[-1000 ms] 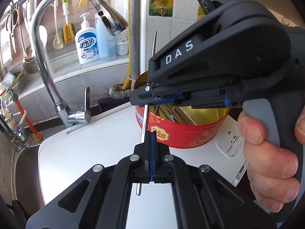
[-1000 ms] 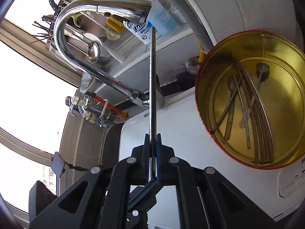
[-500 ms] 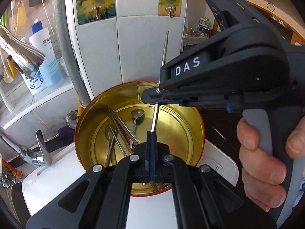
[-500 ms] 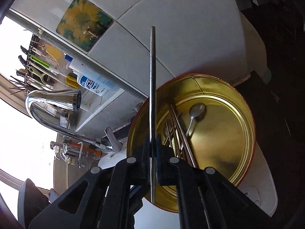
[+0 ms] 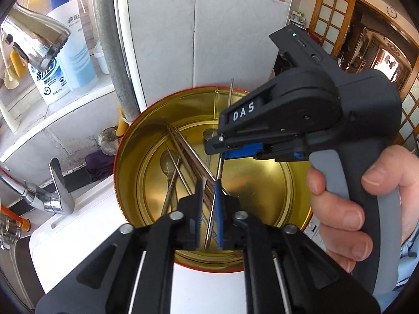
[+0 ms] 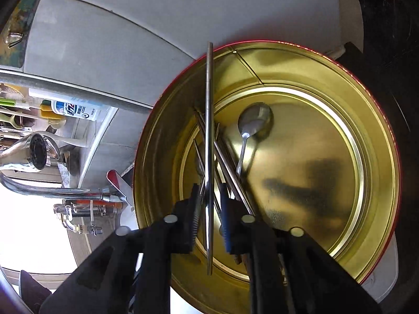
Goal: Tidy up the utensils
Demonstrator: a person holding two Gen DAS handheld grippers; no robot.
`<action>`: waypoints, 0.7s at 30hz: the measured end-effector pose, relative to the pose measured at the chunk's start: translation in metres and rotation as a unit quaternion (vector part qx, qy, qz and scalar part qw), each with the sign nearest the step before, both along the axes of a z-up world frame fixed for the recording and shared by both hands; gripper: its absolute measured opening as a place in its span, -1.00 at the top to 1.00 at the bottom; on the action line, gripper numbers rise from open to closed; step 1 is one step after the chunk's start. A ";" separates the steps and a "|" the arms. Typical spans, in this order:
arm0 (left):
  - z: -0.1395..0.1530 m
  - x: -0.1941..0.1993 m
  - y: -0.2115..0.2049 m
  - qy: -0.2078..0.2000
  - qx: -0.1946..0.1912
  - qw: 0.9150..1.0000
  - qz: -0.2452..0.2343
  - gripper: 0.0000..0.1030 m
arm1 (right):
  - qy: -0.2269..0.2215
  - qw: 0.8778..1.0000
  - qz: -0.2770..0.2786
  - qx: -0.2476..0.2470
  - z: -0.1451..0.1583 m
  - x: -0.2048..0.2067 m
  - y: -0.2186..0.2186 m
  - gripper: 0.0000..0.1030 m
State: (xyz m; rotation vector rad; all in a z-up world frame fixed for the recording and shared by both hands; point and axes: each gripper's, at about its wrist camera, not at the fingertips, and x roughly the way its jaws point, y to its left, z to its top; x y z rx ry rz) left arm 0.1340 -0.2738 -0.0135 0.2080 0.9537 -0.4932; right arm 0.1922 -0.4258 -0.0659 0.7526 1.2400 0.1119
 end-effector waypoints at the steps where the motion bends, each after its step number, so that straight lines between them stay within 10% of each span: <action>1: 0.002 -0.002 0.002 -0.010 0.006 1.000 0.005 -0.33 | -0.004 1.000 -0.011 -0.007 0.004 -0.001 -0.001 -0.55; 21: 0.000 -0.004 0.017 -0.021 0.008 0.999 0.023 -0.45 | -0.034 0.997 -0.005 -0.063 0.030 -0.021 0.006 -0.75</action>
